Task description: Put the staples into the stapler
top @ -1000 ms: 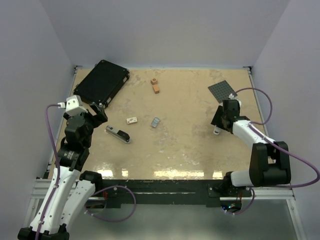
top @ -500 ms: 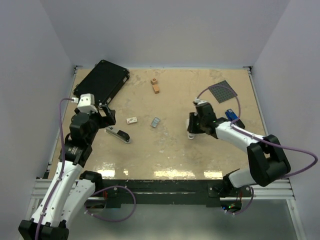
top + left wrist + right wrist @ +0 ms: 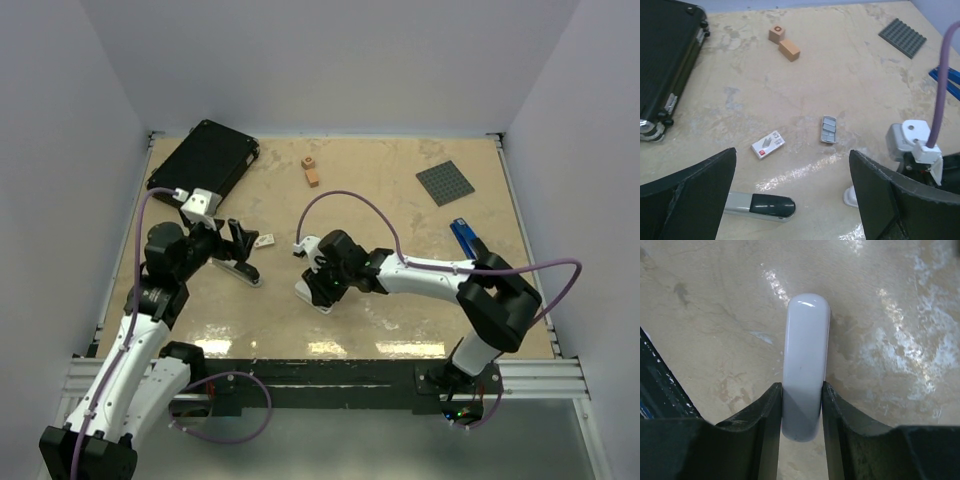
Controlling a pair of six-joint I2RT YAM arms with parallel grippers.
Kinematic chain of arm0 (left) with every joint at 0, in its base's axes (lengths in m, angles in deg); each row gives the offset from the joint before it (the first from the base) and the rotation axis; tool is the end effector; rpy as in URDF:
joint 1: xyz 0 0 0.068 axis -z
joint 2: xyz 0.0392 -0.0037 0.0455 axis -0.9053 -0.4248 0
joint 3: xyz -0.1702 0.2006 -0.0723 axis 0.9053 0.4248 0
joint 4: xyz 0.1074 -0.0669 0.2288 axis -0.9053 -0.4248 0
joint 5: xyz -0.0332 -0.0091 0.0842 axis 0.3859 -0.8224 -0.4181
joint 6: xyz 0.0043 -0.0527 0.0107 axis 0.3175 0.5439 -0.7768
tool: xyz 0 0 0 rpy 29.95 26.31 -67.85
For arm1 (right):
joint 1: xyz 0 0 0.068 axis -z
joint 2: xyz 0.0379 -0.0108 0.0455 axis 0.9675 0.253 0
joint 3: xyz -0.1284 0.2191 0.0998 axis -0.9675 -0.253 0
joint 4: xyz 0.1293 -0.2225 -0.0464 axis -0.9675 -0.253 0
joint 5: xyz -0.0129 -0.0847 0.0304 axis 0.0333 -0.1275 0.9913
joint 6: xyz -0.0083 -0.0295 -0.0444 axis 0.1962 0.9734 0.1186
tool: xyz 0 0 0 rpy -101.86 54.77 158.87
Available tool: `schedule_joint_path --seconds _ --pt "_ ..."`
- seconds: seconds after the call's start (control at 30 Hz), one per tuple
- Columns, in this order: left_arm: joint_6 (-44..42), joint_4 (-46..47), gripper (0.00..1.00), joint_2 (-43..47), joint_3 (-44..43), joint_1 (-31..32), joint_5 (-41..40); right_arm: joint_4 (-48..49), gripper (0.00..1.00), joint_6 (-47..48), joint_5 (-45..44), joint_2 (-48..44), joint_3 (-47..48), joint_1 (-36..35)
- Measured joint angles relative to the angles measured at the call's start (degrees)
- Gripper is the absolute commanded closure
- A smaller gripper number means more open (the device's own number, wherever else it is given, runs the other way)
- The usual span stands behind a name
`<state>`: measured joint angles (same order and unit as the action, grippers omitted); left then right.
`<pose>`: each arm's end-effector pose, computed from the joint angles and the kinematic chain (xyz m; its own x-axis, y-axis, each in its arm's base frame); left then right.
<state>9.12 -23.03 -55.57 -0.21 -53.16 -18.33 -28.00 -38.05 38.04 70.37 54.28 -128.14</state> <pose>0.1661 -0.0426 0.3001 -0.3041 -0.1483 -0.9410 0.3543 0.8994 -0.2562 0.1903 0.2633 0.1786 -0.5714 -0.5635 -0.5967 -0.7963 0.5565 0.2370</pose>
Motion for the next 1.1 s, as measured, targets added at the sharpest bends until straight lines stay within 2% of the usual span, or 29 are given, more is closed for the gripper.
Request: schedule_joint_path --seconds 0.07,0.17,0.23,0.27,0.4,0.53,0.73,0.9,1.1 --pt "-0.8 0.9 0.0 -0.9 0.2 0.0 3.0 0.4 0.62 2.0 1.4 1.4 1.3 -0.3" --pt "-2.1 2.3 0.0 -1.9 0.9 0.0 7.6 0.6 0.4 3.8 2.4 2.8 2.4 -0.6" --pt "-3.0 3.4 0.0 -1.9 1.8 0.4 10.4 1.5 0.28 4.0 2.3 2.5 2.4 -1.0" --pt "-3.3 3.8 0.0 -1.9 2.1 0.9 11.2 2.2 0.19 3.7 1.7 1.9 2.0 -1.3" --pt "-5.7 4.7 0.0 -2.1 2.8 5.7 12.9 4.3 0.07 0.4 -5.6 -7.6 -2.8 -1.5" --pt "-10.1 4.9 0.0 -3.9 2.8 15.3 13.9 7.9 0.02 -6.7 -18.9 -22.3 -8.7 1.1" --pt "-18.2 2.0 0.03 -10.3 2.5 27.6 12.1 12.9 0.02 -18.7 -35.8 -40.0 -19.5 3.7" --pt "-27.6 -3.3 0.05 -19.9 -1.3 34.4 9.0 15.5 0.02 -24.2 -40.8 -47.0 -26.4 3.7" --pt "-37.7 -8.8 0.12 -31.9 -8.4 38.1 8.1 17.1 0.03 -27.1 -41.4 -48.6 -28.7 3.7"
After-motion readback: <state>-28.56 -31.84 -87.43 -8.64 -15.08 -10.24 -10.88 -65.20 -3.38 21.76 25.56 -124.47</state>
